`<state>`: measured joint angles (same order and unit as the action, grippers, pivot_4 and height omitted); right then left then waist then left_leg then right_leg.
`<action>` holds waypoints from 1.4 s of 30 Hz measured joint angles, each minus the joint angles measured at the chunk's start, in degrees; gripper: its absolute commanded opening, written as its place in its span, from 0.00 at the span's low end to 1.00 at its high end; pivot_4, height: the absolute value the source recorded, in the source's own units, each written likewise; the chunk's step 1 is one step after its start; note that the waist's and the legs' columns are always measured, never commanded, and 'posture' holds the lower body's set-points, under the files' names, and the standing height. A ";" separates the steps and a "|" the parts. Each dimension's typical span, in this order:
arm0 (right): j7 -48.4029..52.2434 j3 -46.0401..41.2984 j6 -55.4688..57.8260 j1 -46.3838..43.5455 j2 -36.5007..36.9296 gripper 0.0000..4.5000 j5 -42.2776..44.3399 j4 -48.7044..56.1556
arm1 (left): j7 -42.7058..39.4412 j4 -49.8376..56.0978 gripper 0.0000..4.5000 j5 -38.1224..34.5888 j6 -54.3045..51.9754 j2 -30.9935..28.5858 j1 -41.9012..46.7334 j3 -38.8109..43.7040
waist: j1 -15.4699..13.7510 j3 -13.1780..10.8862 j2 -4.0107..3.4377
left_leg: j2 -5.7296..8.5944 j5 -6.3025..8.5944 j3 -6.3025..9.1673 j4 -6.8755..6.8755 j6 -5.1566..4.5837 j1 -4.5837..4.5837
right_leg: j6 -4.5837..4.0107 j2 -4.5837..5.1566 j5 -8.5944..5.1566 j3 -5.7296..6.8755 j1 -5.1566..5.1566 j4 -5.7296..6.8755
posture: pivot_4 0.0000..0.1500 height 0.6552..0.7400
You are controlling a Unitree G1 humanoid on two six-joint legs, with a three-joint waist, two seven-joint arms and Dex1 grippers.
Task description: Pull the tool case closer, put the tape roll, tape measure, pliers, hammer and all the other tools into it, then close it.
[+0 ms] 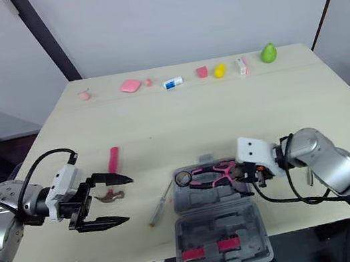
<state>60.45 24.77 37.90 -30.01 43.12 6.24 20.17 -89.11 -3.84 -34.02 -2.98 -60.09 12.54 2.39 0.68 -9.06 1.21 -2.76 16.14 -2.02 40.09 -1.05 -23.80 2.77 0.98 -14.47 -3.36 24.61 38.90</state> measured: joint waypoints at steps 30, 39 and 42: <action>-0.82 14.21 1.26 -5.69 -8.76 0.47 -15.40 -5.28 | -0.30 1.14 1.00 -1.01 -1.68 1.14 0.51 -0.66 | 0.10 -0.01 -0.01 | -0.01 0.00 0.00 0.00 0.00 -0.01 | -0.01 -0.03 0.00 0.02 0.04 0.02 | 1.00 1.00; -0.74 12.08 -0.05 -4.29 -8.59 0.74 -14.08 -5.22 | -0.37 1.10 1.00 -1.00 -2.24 1.81 0.96 -0.82 | 0.07 -0.01 -0.01 | -0.01 0.00 0.00 0.00 0.00 -0.02 | 0.00 -0.02 0.00 0.02 0.04 0.02 | 1.00 1.00; -1.10 8.35 -0.57 -2.16 -9.69 0.74 -11.31 -5.11 | -0.38 1.03 1.00 -1.00 -2.23 1.81 1.09 -0.92 | 0.06 -0.01 -0.01 | -0.01 0.00 0.01 0.00 0.00 -0.02 | 0.00 -0.03 0.00 0.02 0.03 0.02 | 1.00 1.00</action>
<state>59.35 33.12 37.33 -32.17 33.43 -5.07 15.06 -89.49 -2.81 -35.02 -5.21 -58.29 13.63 1.47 0.74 -9.06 1.20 -2.77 16.14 -2.01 40.09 -1.04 -23.82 2.77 0.95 -14.47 -3.34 24.64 38.92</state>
